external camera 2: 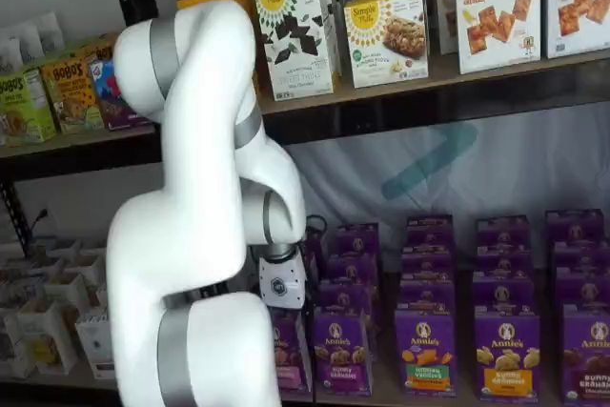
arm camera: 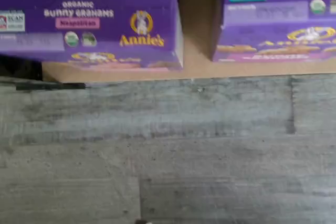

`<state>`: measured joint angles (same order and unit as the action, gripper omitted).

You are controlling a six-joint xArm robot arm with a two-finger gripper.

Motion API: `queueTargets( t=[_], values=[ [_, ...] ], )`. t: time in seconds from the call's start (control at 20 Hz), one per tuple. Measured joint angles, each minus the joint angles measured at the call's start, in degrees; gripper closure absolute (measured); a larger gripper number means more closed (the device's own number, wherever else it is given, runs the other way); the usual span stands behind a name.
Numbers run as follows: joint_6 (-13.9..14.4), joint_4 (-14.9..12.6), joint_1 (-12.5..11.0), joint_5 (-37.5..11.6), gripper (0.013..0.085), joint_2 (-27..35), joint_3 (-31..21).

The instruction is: Pick up the purple box with a pink patch in the middle, on the bottom shelf, the first box from the left

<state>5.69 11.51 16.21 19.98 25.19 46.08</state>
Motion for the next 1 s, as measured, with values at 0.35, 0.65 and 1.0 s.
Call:
queueTargets(
  t=[0.35,0.65,1.0],
  values=[
    [2.6,-2.2,0.3,4.2,0.013,5.2,7.9],
    [6.0,-5.8,0.2,6.4,0.013,10.2,14.4],
    [2.0,-1.2,0.5,5.4,0.013,14.3,19.6]
  ],
)
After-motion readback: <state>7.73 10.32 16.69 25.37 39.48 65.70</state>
